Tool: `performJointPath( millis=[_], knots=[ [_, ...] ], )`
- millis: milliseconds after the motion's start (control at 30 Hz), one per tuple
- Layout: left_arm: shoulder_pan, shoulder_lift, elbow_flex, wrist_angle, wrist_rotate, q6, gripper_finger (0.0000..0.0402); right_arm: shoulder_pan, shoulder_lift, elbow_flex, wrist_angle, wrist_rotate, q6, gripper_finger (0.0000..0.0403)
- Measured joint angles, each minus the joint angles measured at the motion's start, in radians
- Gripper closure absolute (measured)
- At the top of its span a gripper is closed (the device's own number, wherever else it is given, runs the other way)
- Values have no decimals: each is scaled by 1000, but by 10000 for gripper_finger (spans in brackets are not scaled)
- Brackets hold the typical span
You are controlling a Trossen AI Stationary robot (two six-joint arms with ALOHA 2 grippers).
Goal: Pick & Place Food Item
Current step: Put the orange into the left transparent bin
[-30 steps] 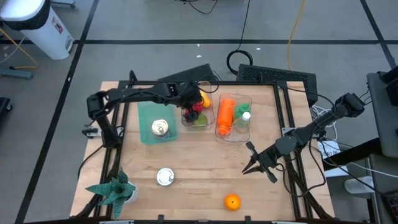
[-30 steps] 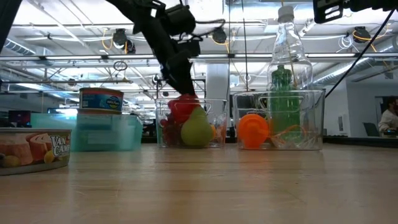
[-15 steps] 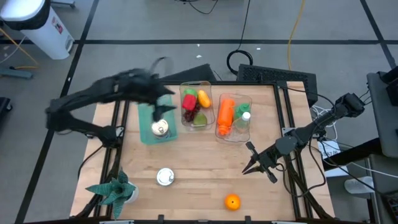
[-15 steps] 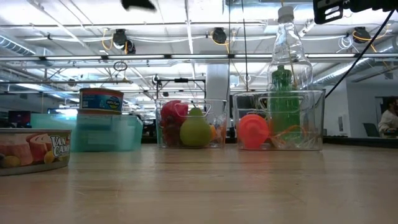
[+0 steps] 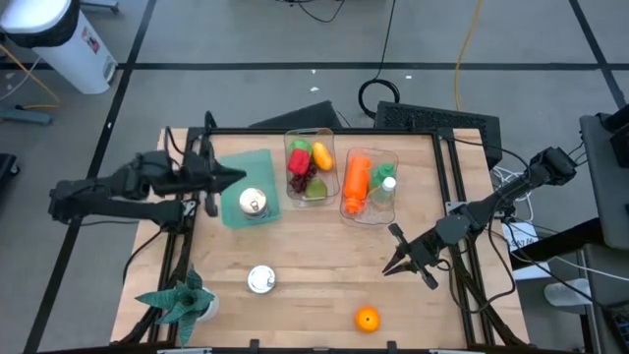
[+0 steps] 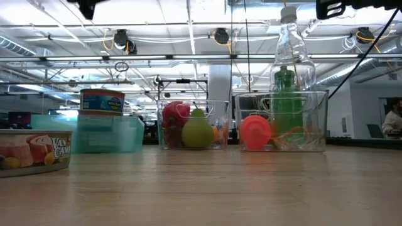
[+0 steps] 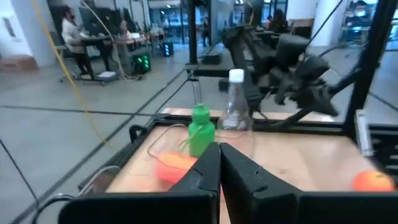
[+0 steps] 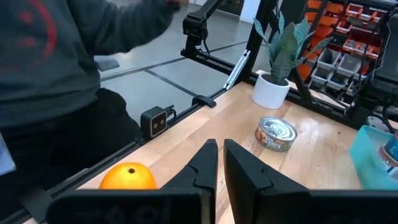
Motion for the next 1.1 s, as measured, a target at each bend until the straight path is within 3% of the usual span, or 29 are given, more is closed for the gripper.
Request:
performJointPath(
  millis=[200, 300, 400, 567, 667, 933, 1100],
  knots=[
    [11, -85, -226, 162, -103, 34, 386, 0, 0, 0, 17, -3, 73, 385],
    [25, -98, -315, 225, -51, 3, 397, 3, -2, 0, 33, -8, 175, 385],
    [27, -107, -395, 309, 5, -4, 395, 36, -16, 0, 30, -29, 177, 385],
    [28, -108, -463, 388, -5, -33, 399, 96, -66, 22, 2, 27, 147, 385],
    [28, -106, -473, 389, -19, -45, 395, 142, -46, 111, -124, 4, 214, 392],
    [28, -106, -488, 392, -109, -83, 390, 232, 198, 431, -544, 216, 249, 391],
    [28, -106, -488, 391, -187, -96, 383, 233, 334, 542, -715, 202, 481, 366]
  ],
)
